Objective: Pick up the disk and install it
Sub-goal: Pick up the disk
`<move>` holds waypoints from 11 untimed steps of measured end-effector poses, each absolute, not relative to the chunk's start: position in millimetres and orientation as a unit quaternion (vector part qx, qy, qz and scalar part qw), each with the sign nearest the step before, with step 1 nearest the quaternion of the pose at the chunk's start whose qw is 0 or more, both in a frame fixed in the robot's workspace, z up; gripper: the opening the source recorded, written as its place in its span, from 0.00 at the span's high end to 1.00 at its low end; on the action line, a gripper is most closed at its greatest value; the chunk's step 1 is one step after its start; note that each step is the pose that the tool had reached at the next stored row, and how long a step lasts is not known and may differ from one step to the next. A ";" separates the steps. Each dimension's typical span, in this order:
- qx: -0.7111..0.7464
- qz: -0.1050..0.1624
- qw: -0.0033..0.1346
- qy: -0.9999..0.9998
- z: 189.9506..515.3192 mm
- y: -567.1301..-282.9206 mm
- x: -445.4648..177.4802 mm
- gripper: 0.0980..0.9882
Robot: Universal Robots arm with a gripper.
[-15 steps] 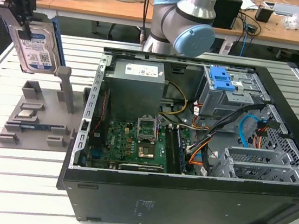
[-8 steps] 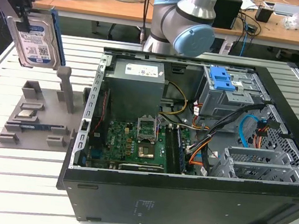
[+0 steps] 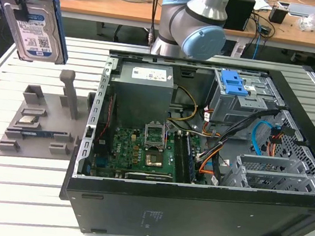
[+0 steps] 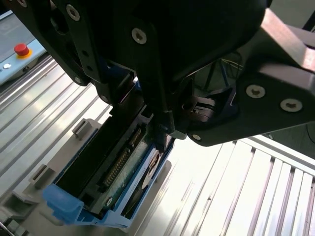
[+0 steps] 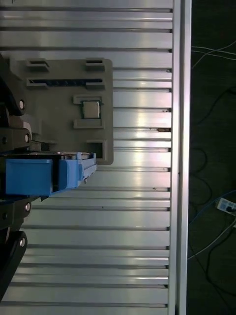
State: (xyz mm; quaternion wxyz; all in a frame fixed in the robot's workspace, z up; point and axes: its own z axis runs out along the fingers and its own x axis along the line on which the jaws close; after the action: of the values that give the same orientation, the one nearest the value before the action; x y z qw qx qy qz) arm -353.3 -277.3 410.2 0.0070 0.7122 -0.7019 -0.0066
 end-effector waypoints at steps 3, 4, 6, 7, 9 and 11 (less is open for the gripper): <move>0.712 -0.007 0.007 -0.702 418.1 -276.0 -353.3 0.70; 0.712 -0.007 0.007 -0.702 420.1 -275.7 -353.3 0.70; 0.712 -0.007 0.007 -0.702 427.4 -274.4 -353.3 0.70; 0.712 -0.007 0.007 -0.702 431.3 -273.7 -353.3 0.70; 0.712 -0.007 0.007 -0.702 435.5 -273.0 -353.3 0.70; 0.712 -0.007 0.007 -0.702 439.8 -272.3 -353.3 0.70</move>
State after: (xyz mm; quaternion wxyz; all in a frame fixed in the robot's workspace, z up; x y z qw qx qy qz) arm -353.3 -272.3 439.8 0.0070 0.7123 -0.7018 -0.0066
